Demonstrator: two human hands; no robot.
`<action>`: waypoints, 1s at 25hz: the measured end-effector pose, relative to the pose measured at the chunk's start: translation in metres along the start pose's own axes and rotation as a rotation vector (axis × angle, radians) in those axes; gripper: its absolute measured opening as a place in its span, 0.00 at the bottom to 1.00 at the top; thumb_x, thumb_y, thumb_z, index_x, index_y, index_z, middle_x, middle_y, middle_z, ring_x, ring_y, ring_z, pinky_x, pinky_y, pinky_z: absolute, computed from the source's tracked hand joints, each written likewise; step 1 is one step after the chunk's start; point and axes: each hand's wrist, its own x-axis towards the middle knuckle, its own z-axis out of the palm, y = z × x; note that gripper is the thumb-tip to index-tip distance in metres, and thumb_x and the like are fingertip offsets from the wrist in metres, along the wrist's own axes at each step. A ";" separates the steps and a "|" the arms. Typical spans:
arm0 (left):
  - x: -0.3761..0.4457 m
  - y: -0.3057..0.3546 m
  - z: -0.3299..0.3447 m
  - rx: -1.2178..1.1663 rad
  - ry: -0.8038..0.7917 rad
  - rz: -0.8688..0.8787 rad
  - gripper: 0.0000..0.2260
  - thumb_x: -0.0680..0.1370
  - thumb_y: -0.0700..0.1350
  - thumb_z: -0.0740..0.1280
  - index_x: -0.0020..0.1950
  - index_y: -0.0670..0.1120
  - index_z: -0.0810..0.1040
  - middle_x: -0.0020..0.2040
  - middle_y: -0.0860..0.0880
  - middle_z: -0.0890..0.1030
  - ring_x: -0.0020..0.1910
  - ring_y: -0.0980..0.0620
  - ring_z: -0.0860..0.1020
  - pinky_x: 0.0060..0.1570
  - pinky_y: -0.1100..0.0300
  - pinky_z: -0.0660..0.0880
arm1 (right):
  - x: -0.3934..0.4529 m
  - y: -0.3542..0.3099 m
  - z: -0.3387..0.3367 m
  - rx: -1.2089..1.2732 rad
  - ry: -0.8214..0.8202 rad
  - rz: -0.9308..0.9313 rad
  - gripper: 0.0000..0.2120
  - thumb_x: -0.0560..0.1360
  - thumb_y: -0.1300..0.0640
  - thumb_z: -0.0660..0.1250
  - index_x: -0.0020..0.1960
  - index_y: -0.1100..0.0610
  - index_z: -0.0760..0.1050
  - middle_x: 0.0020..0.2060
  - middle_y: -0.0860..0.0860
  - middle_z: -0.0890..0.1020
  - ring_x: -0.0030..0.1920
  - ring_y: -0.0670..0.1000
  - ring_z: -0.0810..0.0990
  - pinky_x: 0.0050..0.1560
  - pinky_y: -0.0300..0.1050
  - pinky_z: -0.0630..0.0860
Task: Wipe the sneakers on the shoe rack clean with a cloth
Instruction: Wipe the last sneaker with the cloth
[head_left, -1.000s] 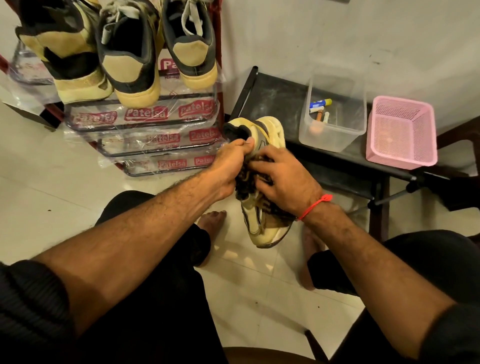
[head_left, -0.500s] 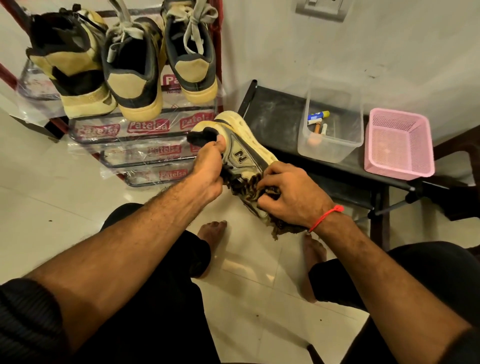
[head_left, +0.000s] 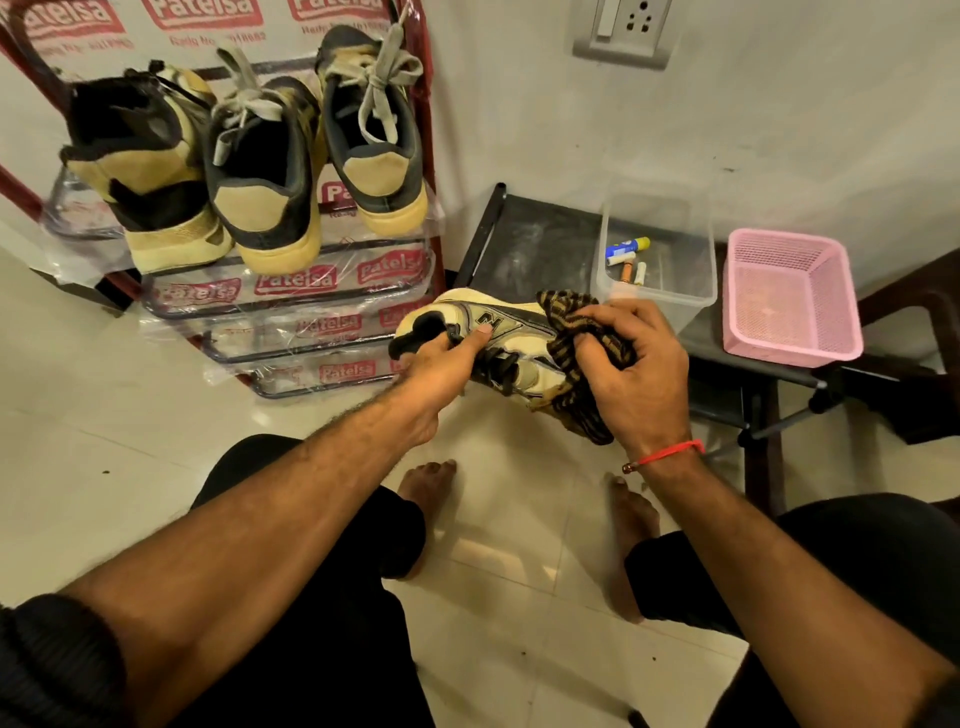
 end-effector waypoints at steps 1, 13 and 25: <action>0.003 -0.003 0.001 0.224 0.079 0.046 0.18 0.80 0.66 0.62 0.60 0.54 0.78 0.62 0.50 0.66 0.62 0.50 0.67 0.63 0.50 0.70 | 0.002 0.001 -0.001 0.015 0.009 0.020 0.10 0.73 0.60 0.69 0.53 0.56 0.83 0.49 0.49 0.79 0.50 0.41 0.78 0.57 0.40 0.77; 0.010 -0.001 -0.009 0.480 0.173 0.461 0.23 0.84 0.61 0.58 0.44 0.44 0.80 0.39 0.50 0.80 0.37 0.56 0.77 0.35 0.66 0.70 | 0.010 0.010 -0.001 -0.001 0.004 0.110 0.09 0.75 0.62 0.70 0.54 0.58 0.82 0.49 0.47 0.78 0.51 0.45 0.79 0.55 0.32 0.75; 0.017 -0.008 -0.013 0.133 -0.078 0.501 0.16 0.81 0.59 0.64 0.51 0.48 0.82 0.47 0.43 0.86 0.44 0.48 0.83 0.47 0.53 0.80 | 0.006 0.007 0.008 -0.274 -0.471 -0.233 0.12 0.76 0.60 0.69 0.58 0.52 0.81 0.55 0.49 0.79 0.57 0.51 0.76 0.62 0.50 0.74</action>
